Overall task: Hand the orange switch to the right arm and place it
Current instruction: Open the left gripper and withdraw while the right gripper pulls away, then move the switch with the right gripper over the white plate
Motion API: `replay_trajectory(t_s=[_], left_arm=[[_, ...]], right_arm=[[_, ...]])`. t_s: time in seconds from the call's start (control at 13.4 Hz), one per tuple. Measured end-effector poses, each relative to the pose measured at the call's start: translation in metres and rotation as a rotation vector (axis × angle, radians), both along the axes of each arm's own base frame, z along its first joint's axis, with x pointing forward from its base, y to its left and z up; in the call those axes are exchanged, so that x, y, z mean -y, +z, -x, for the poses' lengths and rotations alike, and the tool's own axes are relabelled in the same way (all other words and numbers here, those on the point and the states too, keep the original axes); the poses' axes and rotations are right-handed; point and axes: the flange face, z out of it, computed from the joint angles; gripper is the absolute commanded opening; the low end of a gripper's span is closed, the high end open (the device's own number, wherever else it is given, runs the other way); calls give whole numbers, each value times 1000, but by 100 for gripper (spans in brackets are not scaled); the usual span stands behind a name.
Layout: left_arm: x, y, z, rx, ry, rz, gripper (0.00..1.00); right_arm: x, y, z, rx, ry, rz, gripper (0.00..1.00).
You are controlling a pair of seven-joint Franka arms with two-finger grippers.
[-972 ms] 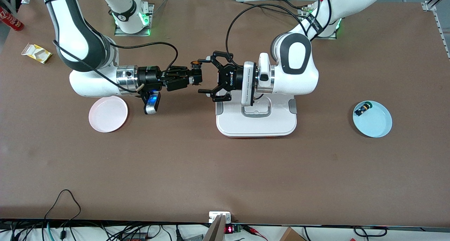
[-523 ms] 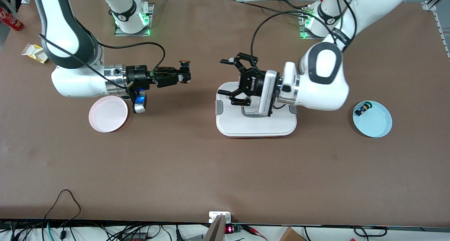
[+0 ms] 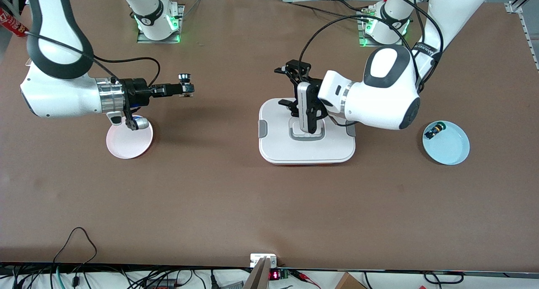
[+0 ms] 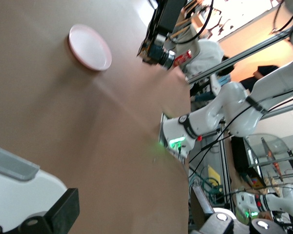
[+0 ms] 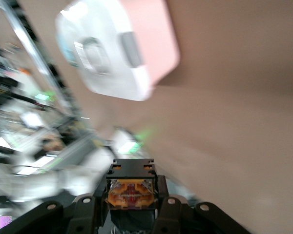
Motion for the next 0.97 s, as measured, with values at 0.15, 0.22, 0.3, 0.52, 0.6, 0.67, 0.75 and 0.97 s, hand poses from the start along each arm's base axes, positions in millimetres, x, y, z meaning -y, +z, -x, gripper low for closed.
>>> replay_trajectory(t_s=[0.15,0.22,0.3,0.52,0.6,0.67,0.75,0.97], left_arm=[[-9,-3,6,-25,-52,-132,100],[-16,-4,7,-41,-75,-207,100],[-25,-3,9,-71,-87,-291,100],[-57,17,7,-144,-76,-537,100],[-72,26,3,-160,-48,-620,100],[-89,32,-1,-184,-9,-702,100],[-108,33,-5,-202,42,-786,100],[-154,31,-20,-187,186,-1016,100]], right_arm=[[14,-9,3,104,149,68,13],[24,-14,3,149,228,118,8],[37,-20,3,208,333,188,6],[56,-25,-9,438,711,356,6],[59,-24,-14,502,824,390,6],[62,-22,-20,559,939,424,6],[66,-21,-26,614,1037,444,6],[73,-25,-34,711,1202,410,6]])
